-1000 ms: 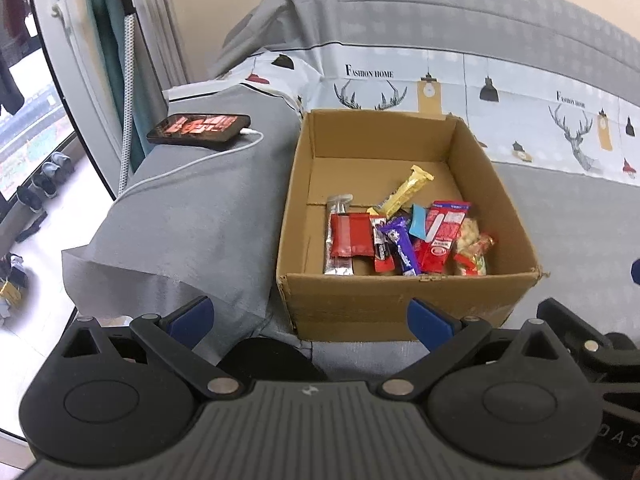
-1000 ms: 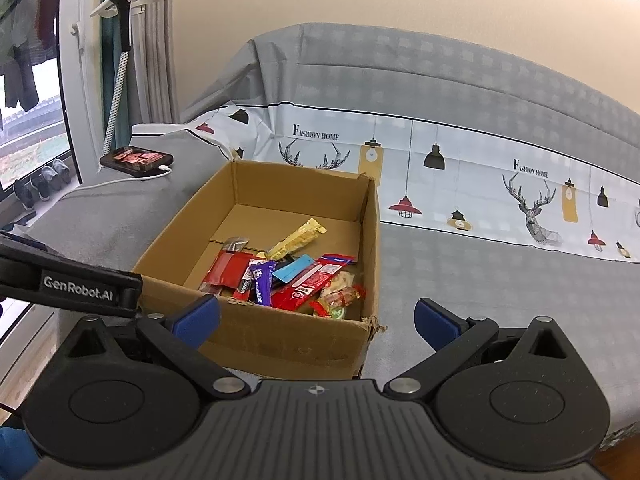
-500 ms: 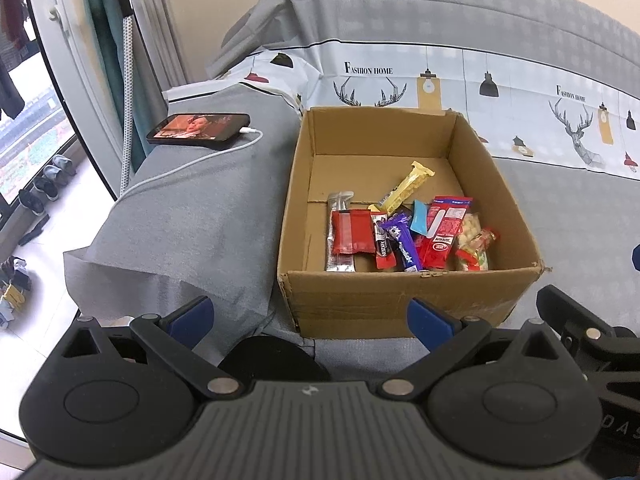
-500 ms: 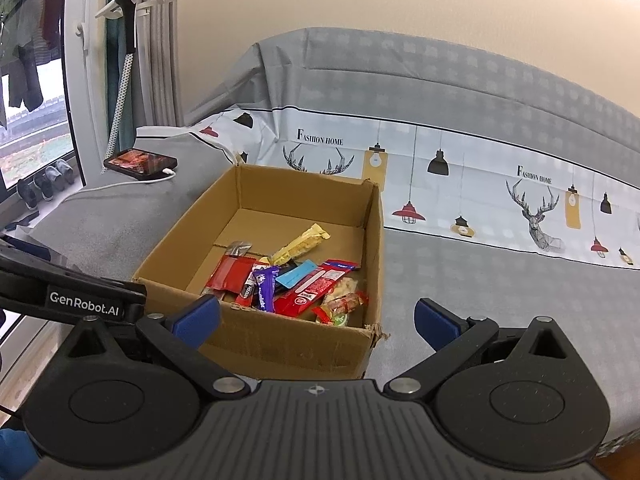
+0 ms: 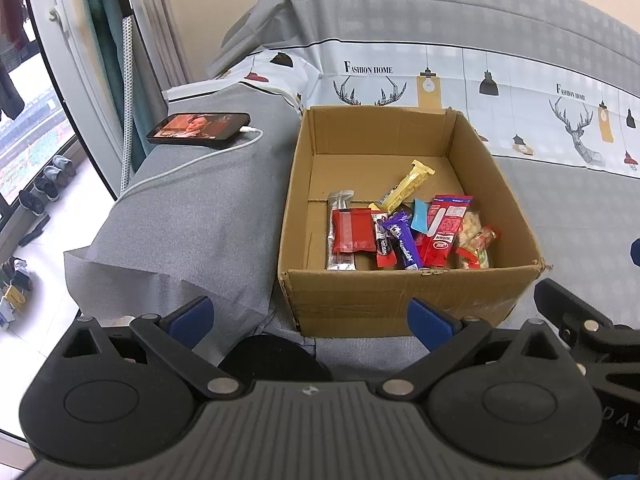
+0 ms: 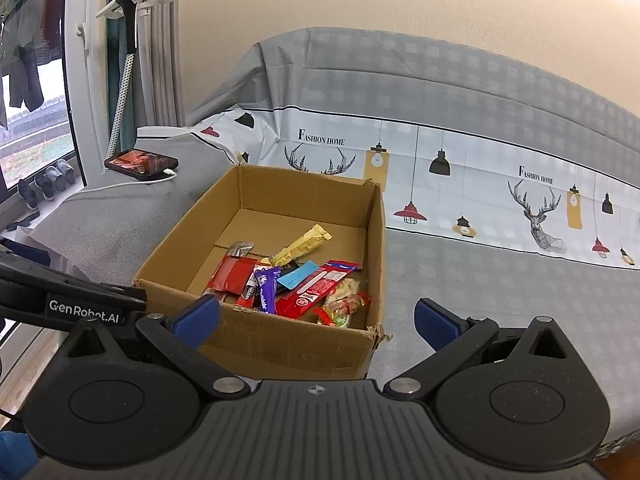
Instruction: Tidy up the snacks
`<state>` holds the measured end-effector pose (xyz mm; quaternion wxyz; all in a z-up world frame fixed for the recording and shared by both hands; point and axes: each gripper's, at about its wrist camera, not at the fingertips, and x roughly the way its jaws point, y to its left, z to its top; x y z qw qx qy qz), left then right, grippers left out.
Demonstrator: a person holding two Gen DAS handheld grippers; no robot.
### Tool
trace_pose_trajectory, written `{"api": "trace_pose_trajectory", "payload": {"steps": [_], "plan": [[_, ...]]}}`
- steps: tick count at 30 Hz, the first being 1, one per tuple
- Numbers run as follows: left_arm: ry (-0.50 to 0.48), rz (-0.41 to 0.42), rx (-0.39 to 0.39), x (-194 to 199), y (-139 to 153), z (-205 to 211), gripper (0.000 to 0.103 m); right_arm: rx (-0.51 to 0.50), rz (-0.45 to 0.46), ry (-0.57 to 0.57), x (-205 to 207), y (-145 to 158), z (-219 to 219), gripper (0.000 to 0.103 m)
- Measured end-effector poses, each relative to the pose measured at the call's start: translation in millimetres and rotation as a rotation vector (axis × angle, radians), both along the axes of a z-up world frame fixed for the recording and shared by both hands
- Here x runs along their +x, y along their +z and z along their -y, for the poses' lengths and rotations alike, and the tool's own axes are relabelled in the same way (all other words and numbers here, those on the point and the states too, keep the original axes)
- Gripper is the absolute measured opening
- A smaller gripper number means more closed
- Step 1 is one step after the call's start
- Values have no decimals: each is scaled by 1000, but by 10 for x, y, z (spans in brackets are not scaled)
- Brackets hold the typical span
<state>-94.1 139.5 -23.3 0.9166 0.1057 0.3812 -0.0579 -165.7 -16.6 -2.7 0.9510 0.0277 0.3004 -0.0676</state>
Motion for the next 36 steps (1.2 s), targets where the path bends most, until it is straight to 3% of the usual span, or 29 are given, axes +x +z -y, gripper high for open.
{"api": "trace_pose_trajectory", "payload": {"steps": [36], "plan": [[-1, -7, 10, 1, -16, 6, 103, 14, 7, -15, 37, 2, -24, 102]]}}
